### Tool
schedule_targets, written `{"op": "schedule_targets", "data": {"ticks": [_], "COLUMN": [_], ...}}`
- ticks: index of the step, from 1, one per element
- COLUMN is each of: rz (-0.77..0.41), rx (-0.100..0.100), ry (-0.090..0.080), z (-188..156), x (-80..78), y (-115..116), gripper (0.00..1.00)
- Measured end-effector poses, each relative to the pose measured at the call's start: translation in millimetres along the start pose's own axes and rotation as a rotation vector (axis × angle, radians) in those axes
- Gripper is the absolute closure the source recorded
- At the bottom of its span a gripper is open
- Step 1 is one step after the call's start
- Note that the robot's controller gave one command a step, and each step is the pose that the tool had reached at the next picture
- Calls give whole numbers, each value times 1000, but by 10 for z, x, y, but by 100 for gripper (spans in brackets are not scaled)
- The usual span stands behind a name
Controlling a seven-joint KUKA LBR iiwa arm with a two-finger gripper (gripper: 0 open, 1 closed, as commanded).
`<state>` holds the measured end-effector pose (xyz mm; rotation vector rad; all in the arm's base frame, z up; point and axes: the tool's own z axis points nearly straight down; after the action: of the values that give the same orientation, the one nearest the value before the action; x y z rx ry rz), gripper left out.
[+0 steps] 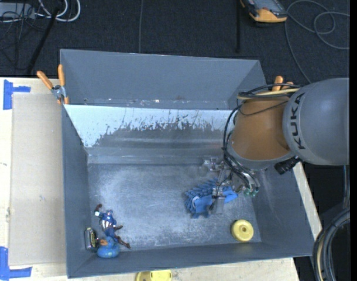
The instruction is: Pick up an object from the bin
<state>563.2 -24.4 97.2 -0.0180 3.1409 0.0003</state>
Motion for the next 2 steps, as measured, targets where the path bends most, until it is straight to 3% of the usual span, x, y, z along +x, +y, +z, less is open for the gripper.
{"op": "schedule_targets", "data": {"ticks": [1, 2], "rz": [53, 53], "rx": [0, 0], "ry": [3, 3], "z": [161, 161], "x": [66, 66], "y": [-80, -80], "gripper": [100, 100]}}
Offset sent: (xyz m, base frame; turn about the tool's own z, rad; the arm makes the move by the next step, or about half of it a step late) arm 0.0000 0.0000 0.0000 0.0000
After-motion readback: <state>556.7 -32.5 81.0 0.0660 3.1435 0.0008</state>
